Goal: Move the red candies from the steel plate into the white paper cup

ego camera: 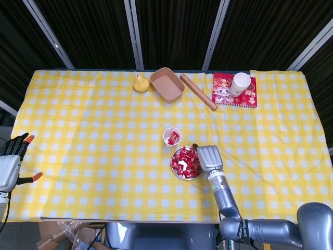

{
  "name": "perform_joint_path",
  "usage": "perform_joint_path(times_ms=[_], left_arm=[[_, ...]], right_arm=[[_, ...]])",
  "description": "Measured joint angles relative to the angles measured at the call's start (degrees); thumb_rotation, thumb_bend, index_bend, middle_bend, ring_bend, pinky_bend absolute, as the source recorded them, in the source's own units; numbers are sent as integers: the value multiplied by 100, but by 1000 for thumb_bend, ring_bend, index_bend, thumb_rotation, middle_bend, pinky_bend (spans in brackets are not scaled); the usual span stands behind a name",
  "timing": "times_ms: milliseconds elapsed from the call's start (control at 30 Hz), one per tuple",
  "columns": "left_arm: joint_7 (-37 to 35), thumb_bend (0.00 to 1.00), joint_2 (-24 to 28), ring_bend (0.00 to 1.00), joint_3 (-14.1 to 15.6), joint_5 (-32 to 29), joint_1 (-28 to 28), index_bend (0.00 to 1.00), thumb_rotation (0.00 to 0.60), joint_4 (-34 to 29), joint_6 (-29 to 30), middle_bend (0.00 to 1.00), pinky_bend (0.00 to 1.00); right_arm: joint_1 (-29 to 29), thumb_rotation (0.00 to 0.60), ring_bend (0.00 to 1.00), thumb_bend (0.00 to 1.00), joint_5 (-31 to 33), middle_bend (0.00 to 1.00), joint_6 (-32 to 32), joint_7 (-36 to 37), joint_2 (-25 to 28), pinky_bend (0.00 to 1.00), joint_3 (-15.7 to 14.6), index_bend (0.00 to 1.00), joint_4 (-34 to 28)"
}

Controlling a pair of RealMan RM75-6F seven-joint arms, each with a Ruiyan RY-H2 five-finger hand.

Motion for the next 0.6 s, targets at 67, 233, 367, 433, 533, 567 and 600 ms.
perform_joint_path(times_ms=[67, 233, 367, 433, 533, 567, 600], left_arm=[[4, 0, -2, 0, -3, -11, 0, 47, 600, -1, -2, 0, 0], [16, 0, -4, 0, -9, -26, -1, 47, 600, -7, -8, 0, 0], [18, 0, -4, 0, -13, -43, -2, 47, 600, -13, -18, 0, 0], [22, 0, -5, 0, -15, -49, -3, 47, 600, -14, -21, 0, 0], [24, 0, -2, 0, -19, -61, -6, 47, 600, -21, -30, 0, 0], [24, 0, -2, 0, -20, -62, -5, 47, 600, -22, -29, 0, 0], [25, 0, -1, 0, -20, -63, -5, 47, 600, -25, -29, 0, 0]], right_arm=[[-15, 600, 944, 344, 3, 931, -81, 46, -60, 979, -3, 332, 131], [-47, 600, 944, 343, -39, 931, -195, 136, -167, 979, -2, 356, 322], [-74, 600, 945, 343, -78, 931, -282, 214, -231, 979, 9, 406, 448], [-88, 600, 944, 343, -116, 931, -305, 254, -251, 979, 17, 437, 476], [-111, 600, 945, 348, -203, 931, -323, 325, -281, 979, 36, 475, 491], [-120, 600, 944, 352, -236, 931, -328, 345, -292, 979, 41, 479, 496], [-126, 600, 945, 364, -258, 931, -332, 357, -300, 979, 44, 482, 499]])
